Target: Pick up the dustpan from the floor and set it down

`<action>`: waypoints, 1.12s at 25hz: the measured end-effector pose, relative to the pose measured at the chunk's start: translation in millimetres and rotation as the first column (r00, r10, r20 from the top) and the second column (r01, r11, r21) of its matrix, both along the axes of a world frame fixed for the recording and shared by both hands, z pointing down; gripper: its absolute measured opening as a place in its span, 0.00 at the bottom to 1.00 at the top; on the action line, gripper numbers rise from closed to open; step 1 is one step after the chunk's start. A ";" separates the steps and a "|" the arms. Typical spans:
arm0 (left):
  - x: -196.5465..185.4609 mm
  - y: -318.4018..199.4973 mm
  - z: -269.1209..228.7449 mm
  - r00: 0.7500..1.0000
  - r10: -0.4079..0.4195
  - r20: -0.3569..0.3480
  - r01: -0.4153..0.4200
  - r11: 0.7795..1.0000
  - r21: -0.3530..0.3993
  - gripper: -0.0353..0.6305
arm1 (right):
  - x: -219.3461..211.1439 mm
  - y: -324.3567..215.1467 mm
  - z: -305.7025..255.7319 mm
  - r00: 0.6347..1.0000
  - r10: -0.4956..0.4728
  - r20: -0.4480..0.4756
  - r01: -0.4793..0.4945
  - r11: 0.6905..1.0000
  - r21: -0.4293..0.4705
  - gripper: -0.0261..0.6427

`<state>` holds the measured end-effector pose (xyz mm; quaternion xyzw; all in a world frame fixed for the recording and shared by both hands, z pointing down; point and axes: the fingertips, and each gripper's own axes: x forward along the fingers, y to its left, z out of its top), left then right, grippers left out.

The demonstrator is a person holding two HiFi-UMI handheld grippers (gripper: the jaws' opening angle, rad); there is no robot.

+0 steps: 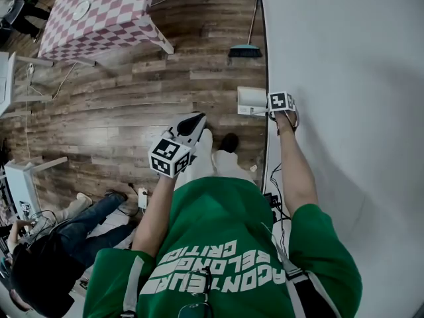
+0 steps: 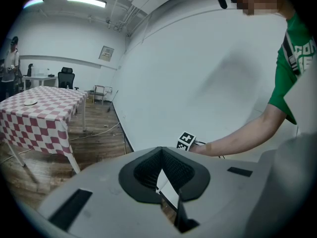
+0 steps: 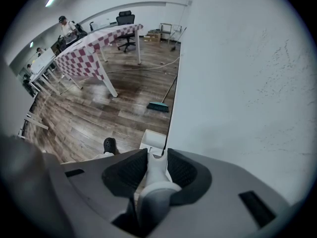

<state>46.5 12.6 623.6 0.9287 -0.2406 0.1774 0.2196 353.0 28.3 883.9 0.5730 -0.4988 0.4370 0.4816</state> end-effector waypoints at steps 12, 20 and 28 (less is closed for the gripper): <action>1.3 2.7 -3.8 0.999 -0.036 -0.009 0.036 0.999 0.006 0.06 | -4.0 -1.3 -18.7 0.995 0.016 0.097 -0.024 0.996 0.084 0.28; 9.4 9.3 -9.0 1.000 -0.022 -0.014 0.023 1.000 0.016 0.06 | -0.1 -2.5 -80.5 0.984 0.086 0.156 -0.127 0.954 0.273 0.30; 10.6 17.3 -17.9 0.999 -0.018 -0.038 0.020 0.999 0.033 0.06 | -3.2 0.9 -164.4 0.976 0.107 0.188 -0.192 0.830 0.523 0.30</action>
